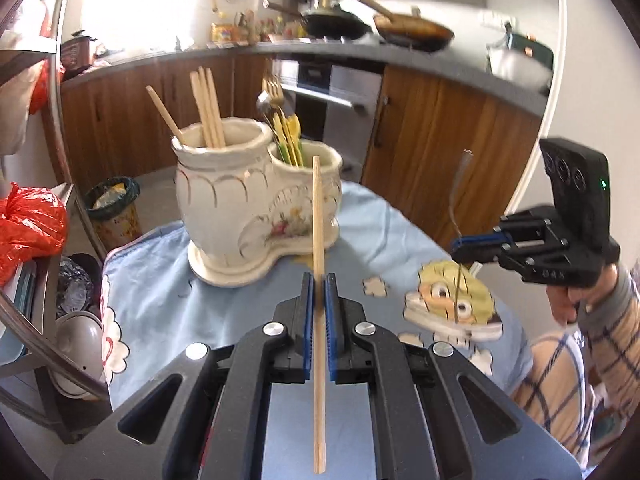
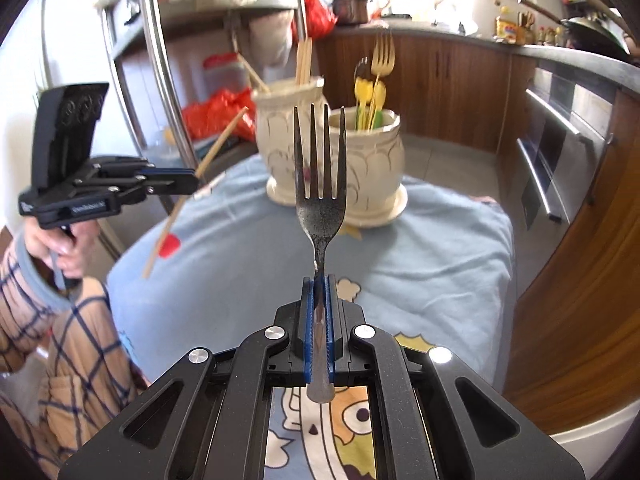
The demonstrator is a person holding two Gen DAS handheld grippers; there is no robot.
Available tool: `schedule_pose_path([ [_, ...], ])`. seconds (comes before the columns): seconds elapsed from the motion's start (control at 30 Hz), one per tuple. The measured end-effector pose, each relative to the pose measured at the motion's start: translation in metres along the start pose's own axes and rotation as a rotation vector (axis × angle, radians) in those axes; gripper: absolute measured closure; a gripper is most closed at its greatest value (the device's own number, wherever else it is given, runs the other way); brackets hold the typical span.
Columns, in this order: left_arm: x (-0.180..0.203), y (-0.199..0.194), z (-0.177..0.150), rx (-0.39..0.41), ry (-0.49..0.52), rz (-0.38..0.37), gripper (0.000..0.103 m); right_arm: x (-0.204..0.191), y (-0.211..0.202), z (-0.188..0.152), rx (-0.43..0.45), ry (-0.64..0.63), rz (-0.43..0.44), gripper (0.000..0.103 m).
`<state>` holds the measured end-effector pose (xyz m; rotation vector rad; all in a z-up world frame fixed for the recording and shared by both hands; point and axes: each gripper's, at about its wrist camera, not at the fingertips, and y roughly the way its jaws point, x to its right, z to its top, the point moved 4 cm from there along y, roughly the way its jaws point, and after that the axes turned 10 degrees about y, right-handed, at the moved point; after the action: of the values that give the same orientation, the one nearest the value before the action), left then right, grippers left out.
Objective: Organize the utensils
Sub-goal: 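Lift the chopstick and silver fork and carry them over the holder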
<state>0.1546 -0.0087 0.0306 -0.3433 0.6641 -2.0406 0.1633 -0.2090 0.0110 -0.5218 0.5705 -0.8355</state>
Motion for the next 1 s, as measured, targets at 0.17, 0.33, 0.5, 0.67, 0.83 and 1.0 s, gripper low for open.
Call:
schedule_pose_path([
  [0.17, -0.006, -0.014, 0.013, 0.123, -0.014, 0.060, 0.098, 0.000, -0.018, 0.015, 0.099, 0.023, 0.007, 0.097],
  [0.33, -0.015, -0.023, 0.035, 0.219, -0.034, 0.116, 0.098, 0.000, -0.028, 0.046, 0.200, 0.049, 0.033, 0.097],
  [0.5, -0.026, -0.026, 0.056, 0.304, -0.063, 0.149, 0.098, -0.004, -0.025, 0.075, 0.265, 0.059, 0.057, 0.097],
  [0.67, -0.035, -0.024, 0.079, 0.393, -0.072, 0.201, 0.098, -0.009, -0.018, 0.104, 0.326, 0.056, 0.068, 0.097],
  [0.83, -0.047, -0.027, 0.105, 0.487, -0.080, 0.242, 0.098, -0.013, -0.005, 0.131, 0.366, 0.041, 0.075, 0.097],
  [1.0, -0.056, -0.023, 0.116, 0.533, -0.087, 0.265, 0.098, -0.011, 0.007, 0.144, 0.387, 0.045, 0.095, 0.097],
])
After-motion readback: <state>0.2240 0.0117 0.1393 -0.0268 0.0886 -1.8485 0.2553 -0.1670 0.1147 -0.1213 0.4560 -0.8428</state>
